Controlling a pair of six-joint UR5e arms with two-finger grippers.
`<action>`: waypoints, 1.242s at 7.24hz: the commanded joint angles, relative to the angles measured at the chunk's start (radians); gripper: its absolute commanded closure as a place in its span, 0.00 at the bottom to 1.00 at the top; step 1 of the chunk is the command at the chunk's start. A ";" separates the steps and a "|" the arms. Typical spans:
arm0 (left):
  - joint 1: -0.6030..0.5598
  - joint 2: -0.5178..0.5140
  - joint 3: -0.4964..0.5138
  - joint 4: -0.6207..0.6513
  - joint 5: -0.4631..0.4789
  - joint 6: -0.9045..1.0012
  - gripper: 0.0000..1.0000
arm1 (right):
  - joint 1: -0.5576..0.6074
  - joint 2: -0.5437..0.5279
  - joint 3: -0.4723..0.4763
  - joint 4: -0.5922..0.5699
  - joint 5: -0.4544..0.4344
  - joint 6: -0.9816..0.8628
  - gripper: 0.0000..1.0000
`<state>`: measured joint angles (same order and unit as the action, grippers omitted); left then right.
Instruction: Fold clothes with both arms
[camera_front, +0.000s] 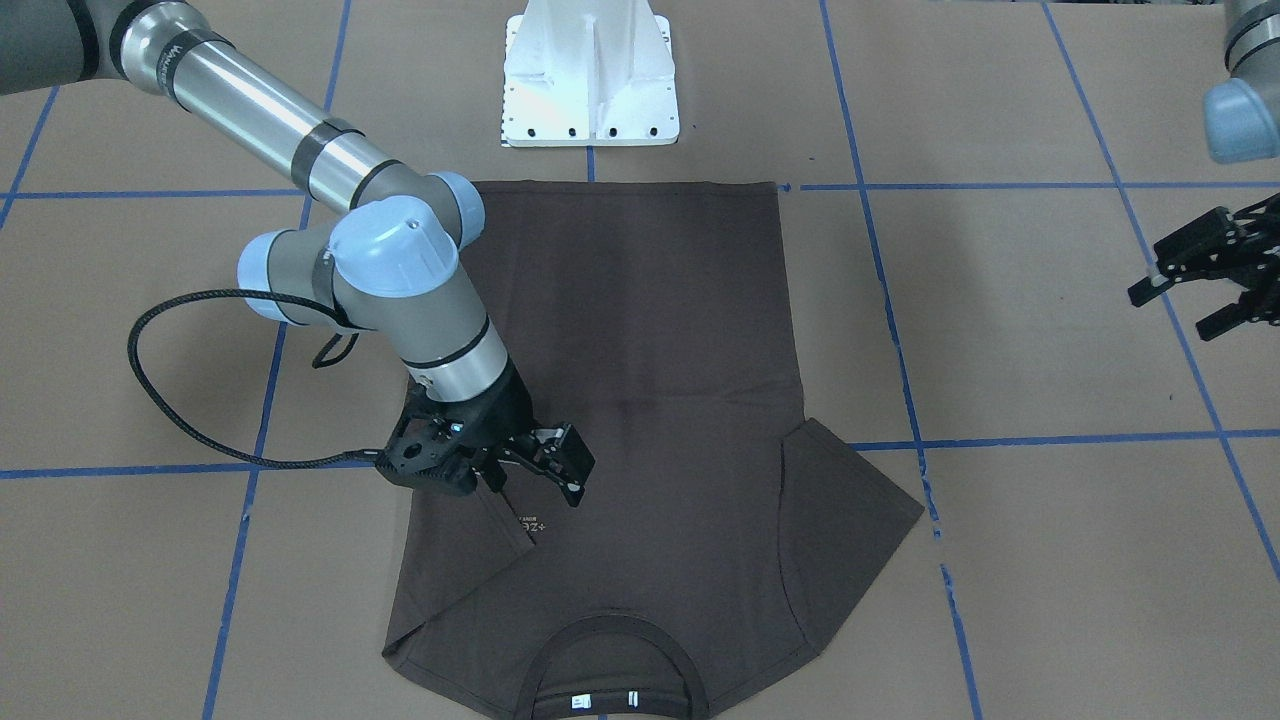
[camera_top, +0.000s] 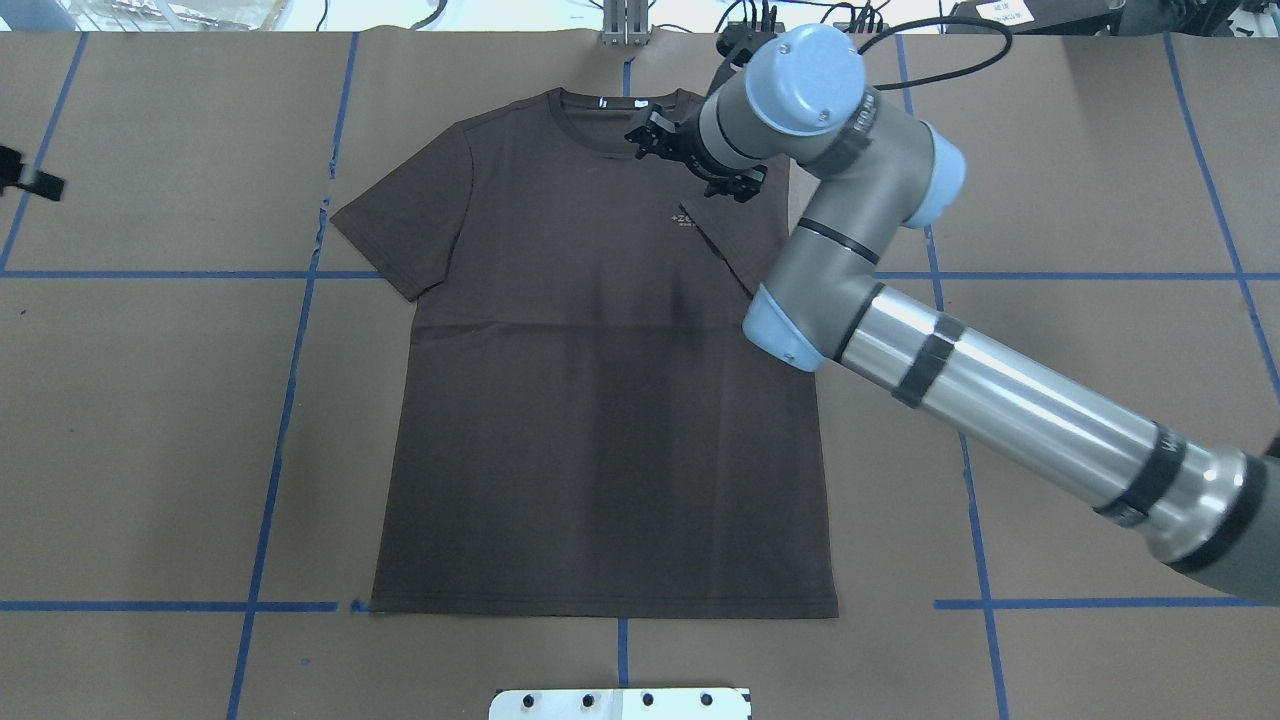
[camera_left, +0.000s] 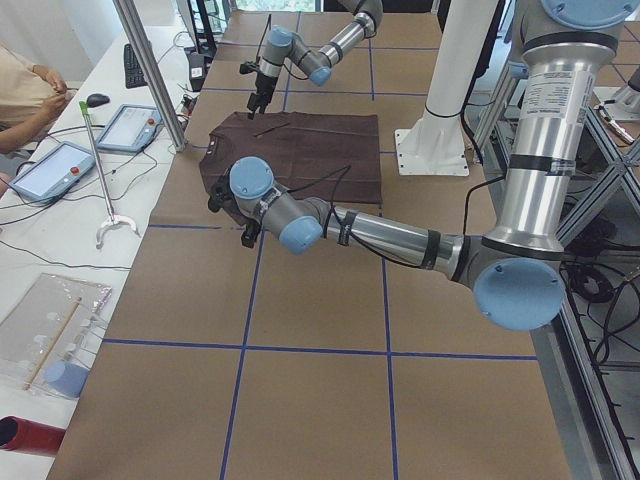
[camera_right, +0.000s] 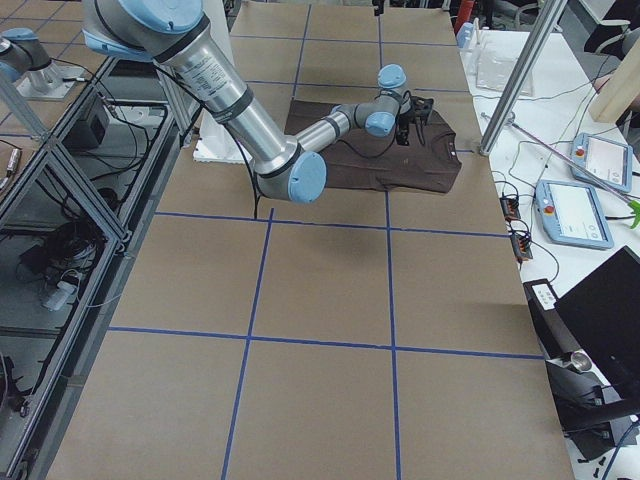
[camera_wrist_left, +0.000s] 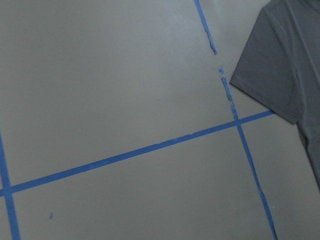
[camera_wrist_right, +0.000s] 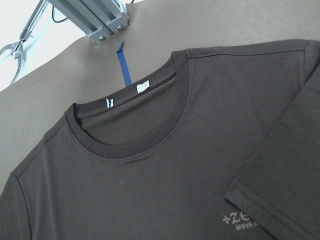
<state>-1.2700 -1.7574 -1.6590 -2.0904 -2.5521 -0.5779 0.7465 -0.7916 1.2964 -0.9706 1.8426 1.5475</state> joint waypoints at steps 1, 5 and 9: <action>0.258 -0.194 0.080 -0.003 0.196 -0.367 0.03 | 0.055 -0.217 0.244 0.001 0.126 -0.080 0.00; 0.346 -0.380 0.426 -0.058 0.489 -0.461 0.08 | 0.136 -0.305 0.307 0.001 0.184 -0.142 0.00; 0.359 -0.401 0.530 -0.154 0.526 -0.455 0.21 | 0.136 -0.325 0.310 0.001 0.173 -0.142 0.00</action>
<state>-0.9149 -2.1540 -1.1493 -2.2289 -2.0346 -1.0333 0.8819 -1.1091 1.6045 -0.9695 2.0192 1.4054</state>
